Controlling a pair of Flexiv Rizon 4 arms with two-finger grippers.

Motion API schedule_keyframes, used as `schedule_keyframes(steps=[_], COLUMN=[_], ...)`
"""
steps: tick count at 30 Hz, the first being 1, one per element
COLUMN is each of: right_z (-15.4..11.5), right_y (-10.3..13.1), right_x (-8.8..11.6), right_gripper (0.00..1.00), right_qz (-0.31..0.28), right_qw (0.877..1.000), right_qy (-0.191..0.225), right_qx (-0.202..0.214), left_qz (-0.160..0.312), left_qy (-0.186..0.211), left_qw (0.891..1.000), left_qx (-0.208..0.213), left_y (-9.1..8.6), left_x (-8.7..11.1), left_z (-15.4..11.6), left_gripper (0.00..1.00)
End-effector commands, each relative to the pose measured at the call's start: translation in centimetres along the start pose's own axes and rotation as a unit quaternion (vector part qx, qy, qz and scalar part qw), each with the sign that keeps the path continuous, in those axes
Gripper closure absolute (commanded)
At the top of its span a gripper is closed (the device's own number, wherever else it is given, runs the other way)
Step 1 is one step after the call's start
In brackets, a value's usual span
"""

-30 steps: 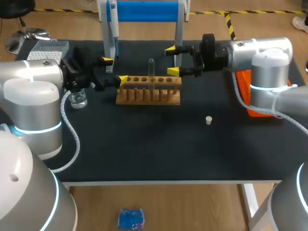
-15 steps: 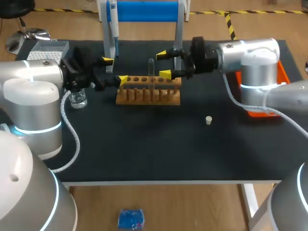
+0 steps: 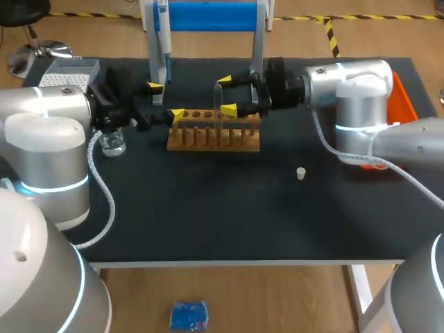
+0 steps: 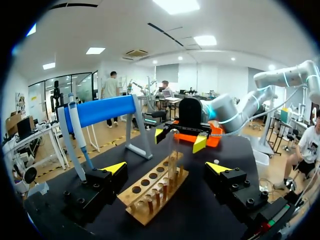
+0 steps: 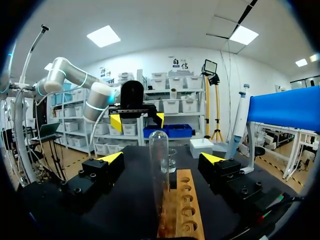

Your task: Invert the test tube, pick up the pipette, mount the tip to pipette, aspirate from beaker and dispense into the tube, eject the tip, return the pipette, and cap with the stopper.

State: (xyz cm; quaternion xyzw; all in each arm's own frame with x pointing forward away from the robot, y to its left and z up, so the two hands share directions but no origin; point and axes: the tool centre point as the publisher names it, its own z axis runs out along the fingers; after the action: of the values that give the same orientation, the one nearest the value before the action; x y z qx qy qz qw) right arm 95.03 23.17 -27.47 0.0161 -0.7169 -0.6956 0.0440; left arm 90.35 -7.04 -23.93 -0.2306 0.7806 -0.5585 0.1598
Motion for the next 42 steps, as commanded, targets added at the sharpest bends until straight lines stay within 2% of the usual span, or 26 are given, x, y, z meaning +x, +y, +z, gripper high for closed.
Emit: schedule_keyframes(steps=[1,20,21,22,23,24,28,29,42], right_z=[0.6,2.2,2.2,2.2,2.2,2.1,2.0,2.0,1.8], right_y=[-0.4,-1.0,-1.0,-1.0,-1.0,-0.9,-0.9,-0.9,-0.5], right_x=[-0.3,-0.5,-0.6,-0.6,-0.7,-0.7,-0.8,-0.8,-0.6], right_gripper=[0.0,0.02,0.05,0.13,0.29,0.52,0.94,1.0,1.0], right_qz=[-0.001,0.003,0.003,0.002,0.002,0.002,0.0,0.0,0.002], right_qw=[1.0,1.0,1.0,1.0,1.0,1.0,1.0,1.0,1.0], right_qy=[0.0,-0.008,-0.01,-0.011,-0.012,-0.013,-0.017,-0.017,-0.019], right_qx=[-0.005,-0.016,-0.015,-0.015,-0.015,-0.015,-0.013,-0.013,-0.016], left_qz=[0.001,0.001,0.001,0.001,0.001,0.001,0.001,0.001,0.001], left_qy=[-0.003,-0.003,-0.003,-0.003,-0.003,-0.003,-0.003,-0.003,-0.003], left_qw=[1.0,1.0,1.0,1.0,1.0,1.0,1.0,1.0,1.0], left_qx=[0.003,0.003,0.003,0.003,0.003,0.003,0.003,0.003,0.003], left_y=[0.2,0.2,0.2,0.2,0.2,0.2,0.2,0.2,0.2], left_x=[0.1,0.1,0.1,0.1,0.1,0.1,0.1,0.1,0.1], left_z=[0.1,0.1,0.1,0.1,0.1,0.1,0.1,0.1,0.1], left_gripper=[0.0,0.0,0.0,0.0,0.0,0.0,0.0,0.0,0.0])
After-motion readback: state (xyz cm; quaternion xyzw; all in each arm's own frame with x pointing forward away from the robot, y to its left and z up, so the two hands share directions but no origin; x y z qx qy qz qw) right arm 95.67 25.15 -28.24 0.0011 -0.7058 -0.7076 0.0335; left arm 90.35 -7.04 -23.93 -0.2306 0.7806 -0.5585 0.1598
